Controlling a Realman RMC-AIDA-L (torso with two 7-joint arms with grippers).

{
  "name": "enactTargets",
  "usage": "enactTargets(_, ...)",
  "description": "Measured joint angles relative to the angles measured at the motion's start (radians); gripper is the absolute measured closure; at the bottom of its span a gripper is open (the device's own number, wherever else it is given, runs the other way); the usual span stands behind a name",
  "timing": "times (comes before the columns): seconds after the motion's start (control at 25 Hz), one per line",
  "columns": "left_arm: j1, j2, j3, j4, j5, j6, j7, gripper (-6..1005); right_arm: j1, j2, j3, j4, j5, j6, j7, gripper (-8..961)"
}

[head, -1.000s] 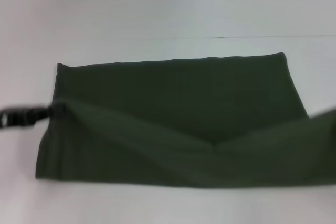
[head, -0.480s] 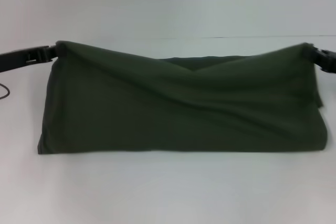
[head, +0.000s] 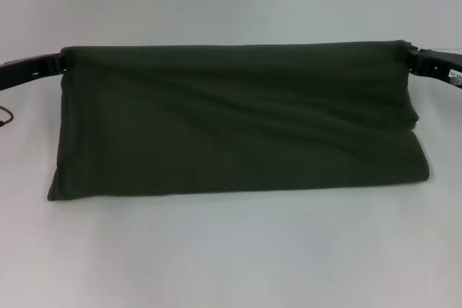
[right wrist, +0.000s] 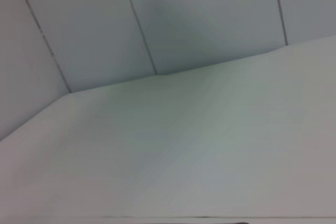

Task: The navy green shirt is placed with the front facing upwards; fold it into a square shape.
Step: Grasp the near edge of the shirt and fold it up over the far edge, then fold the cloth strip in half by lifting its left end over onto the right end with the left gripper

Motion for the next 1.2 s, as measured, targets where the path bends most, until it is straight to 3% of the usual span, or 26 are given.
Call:
enactTargets(0.36, -0.012, -0.002, 0.009, -0.010, -0.005, -0.029, 0.008, 983, 0.005, 0.000, -0.033, 0.020, 0.029, 0.049, -0.003, 778)
enactTargets(0.64, -0.015, -0.023, 0.010, -0.013, -0.016, -0.081, 0.019, 978, 0.026, 0.009, -0.092, 0.040, 0.030, 0.137, -0.007, 753)
enactTargets(1.0, -0.005, -0.042, 0.010, -0.015, -0.063, -0.185, 0.020, 605, 0.052, 0.015, -0.128, 0.015, 0.055, 0.230, -0.011, 721)
enactTargets(1.2, 0.015, -0.045, 0.010, 0.004, -0.105, -0.135, 0.016, 470, 0.042, 0.004, -0.130, -0.007, 0.059, 0.172, 0.041, 478)
